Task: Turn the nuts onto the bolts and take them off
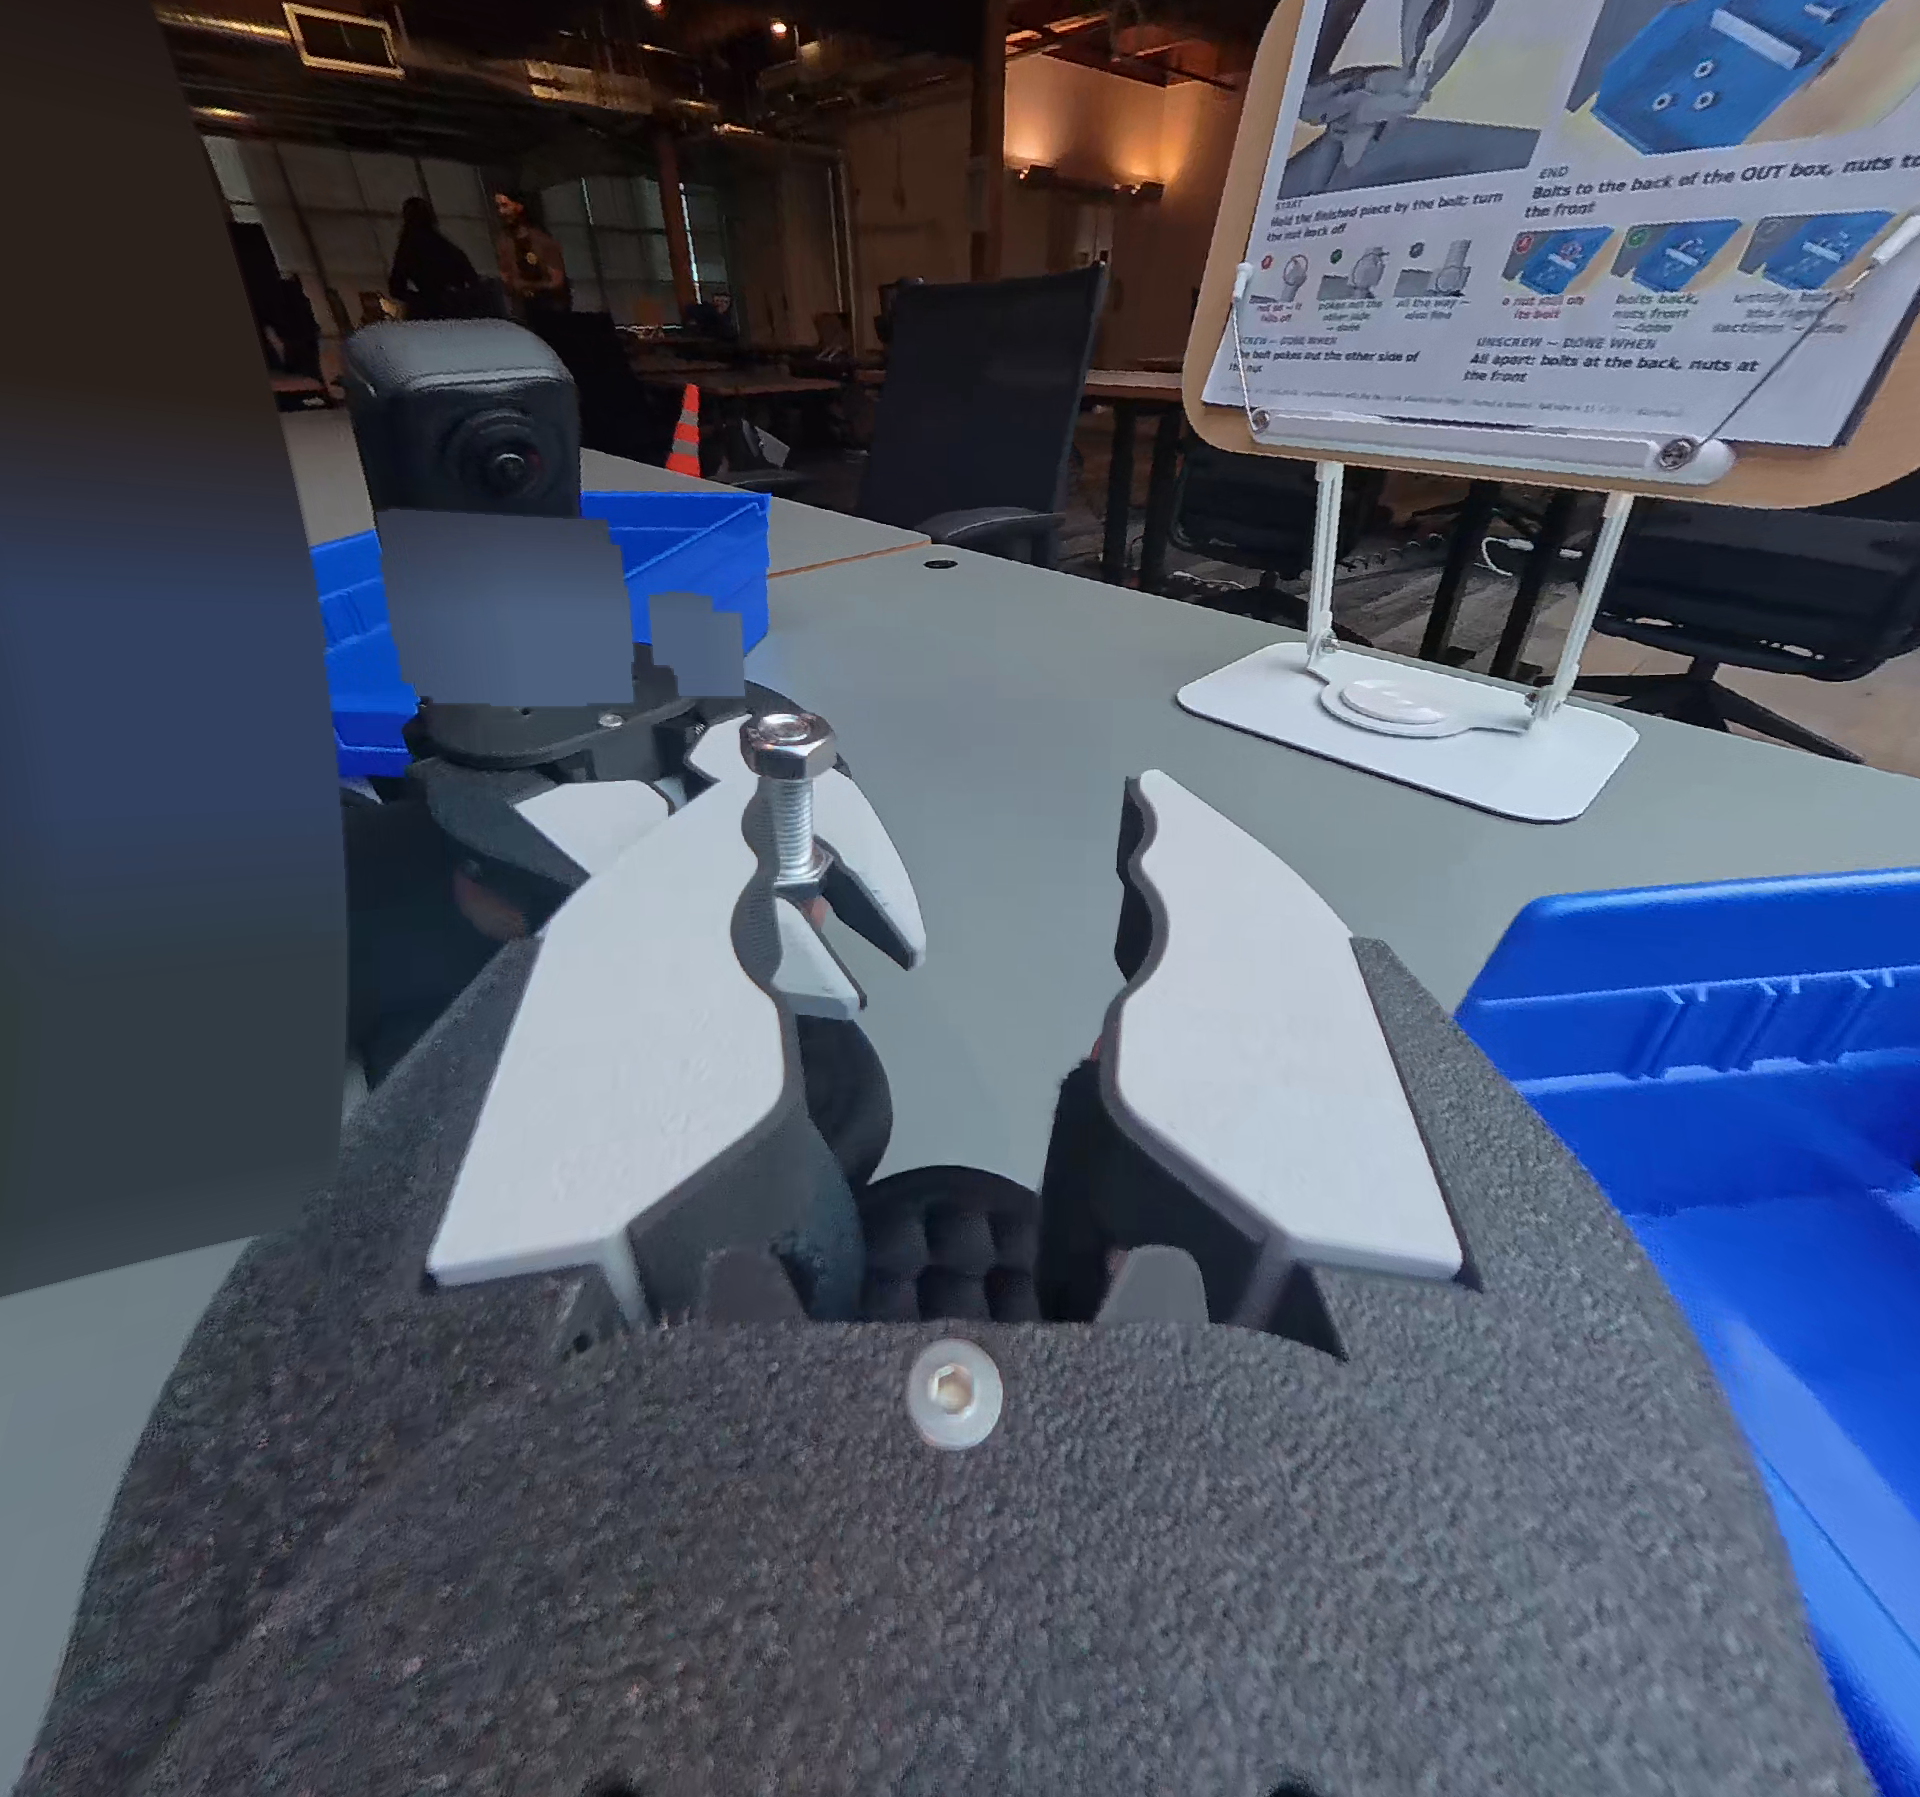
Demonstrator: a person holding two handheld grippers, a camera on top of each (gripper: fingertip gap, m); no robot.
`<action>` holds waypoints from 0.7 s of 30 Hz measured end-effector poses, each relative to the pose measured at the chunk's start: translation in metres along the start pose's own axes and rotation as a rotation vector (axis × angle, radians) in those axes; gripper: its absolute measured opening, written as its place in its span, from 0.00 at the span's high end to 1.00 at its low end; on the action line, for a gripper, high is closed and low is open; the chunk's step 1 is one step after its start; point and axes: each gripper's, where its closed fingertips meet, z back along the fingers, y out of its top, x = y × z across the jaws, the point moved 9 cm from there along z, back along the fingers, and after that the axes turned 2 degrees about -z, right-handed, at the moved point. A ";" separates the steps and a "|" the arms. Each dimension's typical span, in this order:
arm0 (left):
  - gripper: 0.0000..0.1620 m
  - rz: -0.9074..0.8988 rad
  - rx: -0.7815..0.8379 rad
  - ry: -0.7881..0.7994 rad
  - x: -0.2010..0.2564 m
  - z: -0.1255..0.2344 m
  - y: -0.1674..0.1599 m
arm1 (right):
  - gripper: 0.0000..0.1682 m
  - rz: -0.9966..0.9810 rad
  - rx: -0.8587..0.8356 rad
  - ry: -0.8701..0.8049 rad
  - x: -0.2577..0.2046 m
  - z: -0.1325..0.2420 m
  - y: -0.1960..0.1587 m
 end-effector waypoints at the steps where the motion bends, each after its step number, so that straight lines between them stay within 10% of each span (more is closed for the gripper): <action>1: 0.92 -0.001 0.000 0.000 0.000 0.000 0.000 | 0.62 -0.005 0.004 0.012 -0.002 -0.004 0.001; 10: 0.92 -0.005 0.000 0.000 0.000 0.000 0.000 | 0.60 0.049 -0.024 0.042 -0.015 -0.046 0.001; 21: 0.92 -0.003 0.000 0.003 0.000 0.000 0.000 | 0.64 0.047 -0.008 -0.015 -0.002 -0.007 -0.001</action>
